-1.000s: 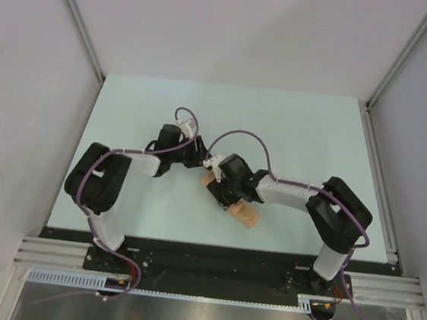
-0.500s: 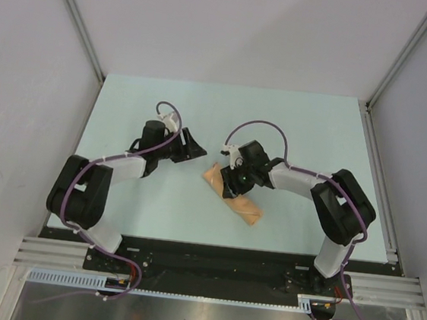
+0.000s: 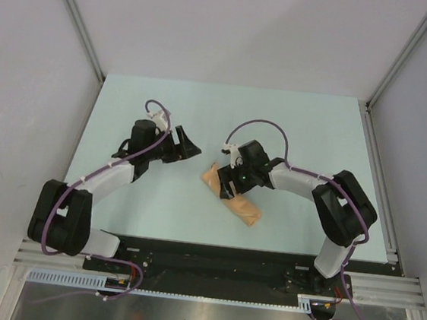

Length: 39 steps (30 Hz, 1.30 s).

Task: Fold the napkin, place the utensils inside, and roll it up
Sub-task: Roll the napkin with the utensil

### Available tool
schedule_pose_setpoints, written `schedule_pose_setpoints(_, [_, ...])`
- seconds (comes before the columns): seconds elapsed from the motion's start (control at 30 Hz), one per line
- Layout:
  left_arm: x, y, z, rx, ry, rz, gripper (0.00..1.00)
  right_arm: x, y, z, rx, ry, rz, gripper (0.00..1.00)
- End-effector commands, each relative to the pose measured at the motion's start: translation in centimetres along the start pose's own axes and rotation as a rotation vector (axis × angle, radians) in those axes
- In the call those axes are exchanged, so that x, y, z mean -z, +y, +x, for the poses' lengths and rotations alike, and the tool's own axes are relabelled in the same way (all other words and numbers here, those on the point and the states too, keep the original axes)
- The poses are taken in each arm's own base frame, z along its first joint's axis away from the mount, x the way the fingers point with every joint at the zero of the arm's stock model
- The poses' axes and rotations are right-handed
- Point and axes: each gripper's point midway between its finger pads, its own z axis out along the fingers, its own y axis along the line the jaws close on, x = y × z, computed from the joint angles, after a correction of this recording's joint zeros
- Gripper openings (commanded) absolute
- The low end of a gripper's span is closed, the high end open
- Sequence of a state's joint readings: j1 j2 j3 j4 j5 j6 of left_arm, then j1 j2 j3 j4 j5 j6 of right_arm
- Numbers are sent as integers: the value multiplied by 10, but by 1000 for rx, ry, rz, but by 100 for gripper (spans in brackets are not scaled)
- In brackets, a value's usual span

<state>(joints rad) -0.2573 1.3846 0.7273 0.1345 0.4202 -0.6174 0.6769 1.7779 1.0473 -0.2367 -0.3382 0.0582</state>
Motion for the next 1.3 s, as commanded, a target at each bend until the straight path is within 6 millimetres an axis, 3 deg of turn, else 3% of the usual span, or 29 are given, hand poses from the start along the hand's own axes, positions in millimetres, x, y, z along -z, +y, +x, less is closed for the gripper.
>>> schedule_pose_setpoints(0.0, [25,2,-23,-32,-58,-41,92,17,-23,-4,-9,-12,115,81])
schedule_pose_setpoints(0.13, [44,1,-39,-46,-103,-61,95,40,-18,-28,-9,-98,90,83])
schedule_pose_setpoints(0.33, [74,1,-62,-61,-155,-85,97,73,-28,-48,-31,-189,121,84])
schedule_pose_setpoints(0.53, [104,-6,-75,-141,-167,-81,100,120,-23,-66,-62,-326,116,84])
schedule_pose_setpoints(0.63, [124,-15,-81,-229,-220,-69,100,149,-36,-72,-142,-429,184,85])
schedule_pose_setpoints(0.67, [138,-18,-89,-261,-267,-74,100,156,-39,-72,-160,-456,201,85])
schedule_pose_setpoints(0.73, [148,-22,-87,-328,-277,-75,100,177,-51,-70,-215,-546,262,85])
schedule_pose_setpoints(0.87, [172,-49,-80,-481,-341,2,100,213,-61,-63,-245,-709,367,85])
schedule_pose_setpoints(0.97, [182,-46,-76,-489,-401,-27,100,233,-65,-56,-246,-785,429,85])
schedule_pose_setpoints(1.13, [185,-32,-73,-486,-422,-94,100,243,-71,-43,-238,-799,491,85])
schedule_pose_setpoints(1.27, [182,-24,-69,-482,-412,-112,100,239,-73,-37,-233,-780,499,85])
